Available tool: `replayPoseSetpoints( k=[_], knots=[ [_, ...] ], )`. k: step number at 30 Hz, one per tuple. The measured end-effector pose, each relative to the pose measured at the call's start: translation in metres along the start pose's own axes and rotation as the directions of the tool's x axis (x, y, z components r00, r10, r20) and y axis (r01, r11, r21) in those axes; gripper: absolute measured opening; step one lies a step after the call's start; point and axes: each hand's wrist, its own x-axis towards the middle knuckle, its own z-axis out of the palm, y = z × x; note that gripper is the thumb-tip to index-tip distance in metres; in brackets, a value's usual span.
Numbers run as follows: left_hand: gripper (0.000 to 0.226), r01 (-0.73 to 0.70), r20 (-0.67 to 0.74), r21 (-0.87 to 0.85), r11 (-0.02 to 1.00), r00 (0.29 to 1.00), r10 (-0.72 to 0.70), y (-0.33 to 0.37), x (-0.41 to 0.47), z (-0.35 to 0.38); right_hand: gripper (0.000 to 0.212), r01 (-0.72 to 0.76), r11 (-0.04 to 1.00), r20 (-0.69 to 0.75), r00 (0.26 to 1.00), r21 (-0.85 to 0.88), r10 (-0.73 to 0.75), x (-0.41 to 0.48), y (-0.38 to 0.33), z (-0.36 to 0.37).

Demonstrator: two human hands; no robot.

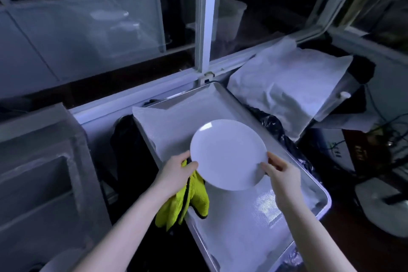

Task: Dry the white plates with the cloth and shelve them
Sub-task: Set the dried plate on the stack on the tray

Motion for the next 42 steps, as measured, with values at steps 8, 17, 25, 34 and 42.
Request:
replayPoseSetpoints(
  k=[8, 17, 25, 34, 42],
  knots=[
    [0.021, 0.087, -0.076, 0.089, 0.992, 0.994, -0.081, -0.001, 0.041, 0.032, 0.008, 0.019, 0.994, -0.021, 1.0, -0.107, -0.021, 0.036, 0.011, 0.007],
    [0.006, 0.111, -0.159, 0.309, 0.944, 0.985, -0.064, -0.003, 0.058, 0.048, 0.028, -0.071, 0.997, -0.086, 0.994, -0.04, 0.067, 0.056, 0.029, 0.009],
    [0.021, 0.128, -0.22, 0.39, 0.912, 0.975, -0.043, -0.003, 0.055, 0.05, 0.04, -0.079, 0.997, -0.1, 0.992, -0.017, 0.077, 0.059, 0.041, 0.017],
    [0.032, 0.189, -0.219, 0.433, 0.882, 0.971, -0.1, -0.007, 0.053, 0.048, 0.035, -0.049, 0.985, -0.084, 0.996, -0.168, 0.035, 0.061, 0.044, 0.021],
    [0.047, 0.213, -0.135, 0.155, 0.965, 0.972, -0.193, -0.006, 0.036, 0.028, 0.043, -0.038, 0.972, -0.068, 0.997, -0.23, 0.023, 0.047, 0.035, 0.016]
  ],
)
